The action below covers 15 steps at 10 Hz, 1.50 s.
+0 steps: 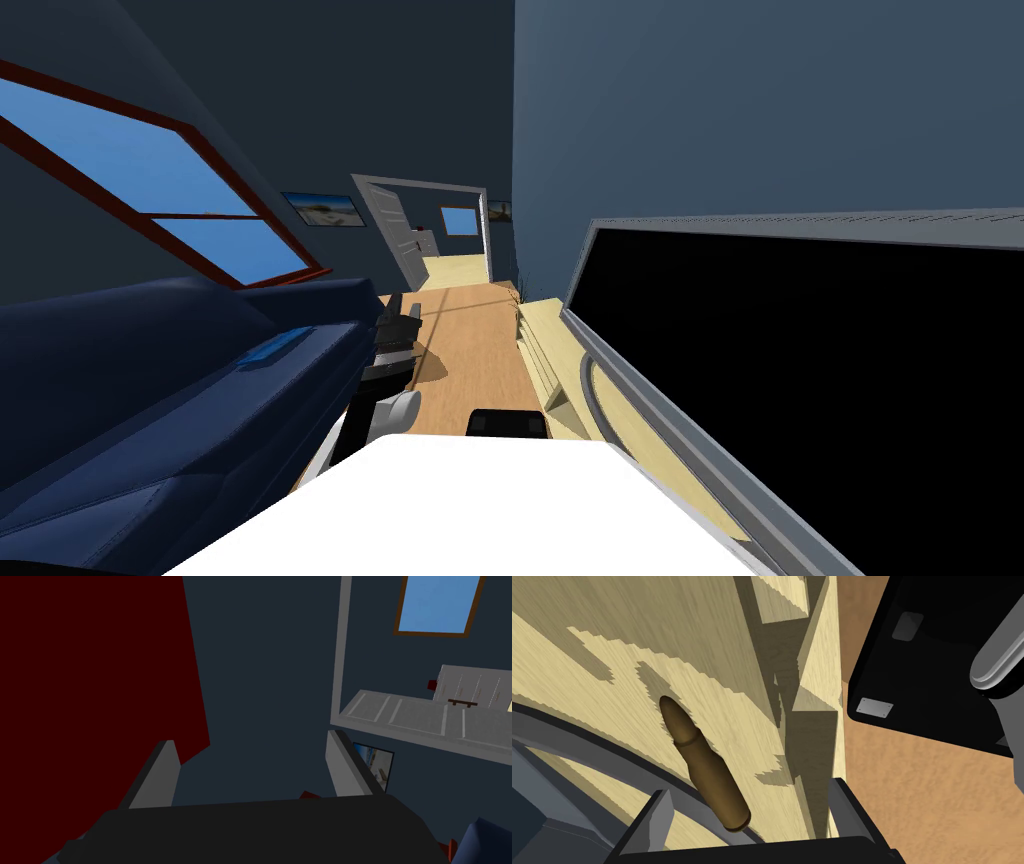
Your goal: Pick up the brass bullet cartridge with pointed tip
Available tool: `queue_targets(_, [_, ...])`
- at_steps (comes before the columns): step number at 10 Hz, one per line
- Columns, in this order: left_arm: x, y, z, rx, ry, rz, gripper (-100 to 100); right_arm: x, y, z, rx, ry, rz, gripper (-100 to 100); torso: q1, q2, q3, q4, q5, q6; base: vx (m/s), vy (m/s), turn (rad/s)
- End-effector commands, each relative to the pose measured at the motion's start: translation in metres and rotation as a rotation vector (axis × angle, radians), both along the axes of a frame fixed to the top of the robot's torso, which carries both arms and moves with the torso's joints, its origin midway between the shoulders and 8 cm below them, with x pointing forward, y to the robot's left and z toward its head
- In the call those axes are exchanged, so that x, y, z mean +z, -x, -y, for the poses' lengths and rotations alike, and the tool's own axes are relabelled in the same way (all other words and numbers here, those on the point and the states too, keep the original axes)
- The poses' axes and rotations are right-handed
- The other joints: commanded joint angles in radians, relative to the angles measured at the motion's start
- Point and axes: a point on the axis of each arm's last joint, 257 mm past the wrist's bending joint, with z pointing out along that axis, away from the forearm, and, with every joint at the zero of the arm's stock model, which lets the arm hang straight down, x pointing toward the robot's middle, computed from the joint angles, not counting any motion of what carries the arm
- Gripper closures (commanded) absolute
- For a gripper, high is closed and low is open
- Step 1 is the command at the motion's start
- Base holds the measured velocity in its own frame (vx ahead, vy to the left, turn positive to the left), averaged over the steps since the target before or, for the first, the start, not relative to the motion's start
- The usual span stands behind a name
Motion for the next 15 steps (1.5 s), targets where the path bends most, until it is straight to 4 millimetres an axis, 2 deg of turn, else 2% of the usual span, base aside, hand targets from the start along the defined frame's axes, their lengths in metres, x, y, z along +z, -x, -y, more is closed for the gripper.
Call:
queue_targets(1, [0.0,0.0,0.0,0.0,0.0,0.0,0,-0.002,0.017,0.008,0.03,0.02,-0.056,-100,0.0,0.0,0.0,0.0,0.0,0.0,0.124,0.001,0.165])
queue_targets(3, [0.0,0.0,0.0,0.0,0.0,0.0,0,-0.003,0.038,0.016,0.068,0.04,-0.122,-100,0.001,0.003,0.001,0.001,0.0,0.001,0.121,-0.008,0.127])
queue_targets(4, [0.0,0.0,0.0,0.0,0.0,0.0,0,-0.003,0.032,0.013,0.053,0.032,-0.098,-100,0.0,0.002,0.001,0.0,0.0,0.0,0.06,-0.015,0.035])
queue_targets(5, [0.0,0.0,0.0,0.0,0.0,0.0,0,-0.004,0.033,0.014,0.057,0.034,-0.102,0,0.001,0.005,0.003,0.001,0.0,0.001,0.011,-0.003,-0.004])
queue_targets(6, [0.0,0.0,0.0,0.0,0.0,0.0,0,-0.011,0.028,0.014,0.049,0.032,-0.101,-100,0.002,0.009,0.005,0.002,0.0,0.001,-0.016,-0.007,0.046])
queue_targets(9, [0.0,0.0,0.0,0.0,0.0,0.0,0,-0.026,0.018,0.014,0.036,0.028,-0.101,-100,0.001,0.013,0.008,0.003,0.0,0.001,-0.042,-0.017,0.056])
queue_targets(10, [0.0,0.0,0.0,0.0,0.0,0.0,0,-0.023,0.019,0.014,0.04,0.028,-0.099,-100,-0.001,0.014,0.008,0.004,-0.002,0.001,-0.019,-0.004,0.011])
queue_targets(11, [0.0,0.0,0.0,0.0,0.0,0.0,0,-0.023,0.019,0.014,0.039,0.027,-0.099,100,-0.003,0.014,0.008,0.004,-0.003,0.001,0.0,0.0,0.0])
queue_targets(15, [0.0,0.0,0.0,0.0,0.0,0.0,0,-0.022,0.019,0.017,0.039,0.032,-0.1,100,-0.004,0.013,0.008,0.004,-0.007,0.002,0.0,-0.002,0.002])
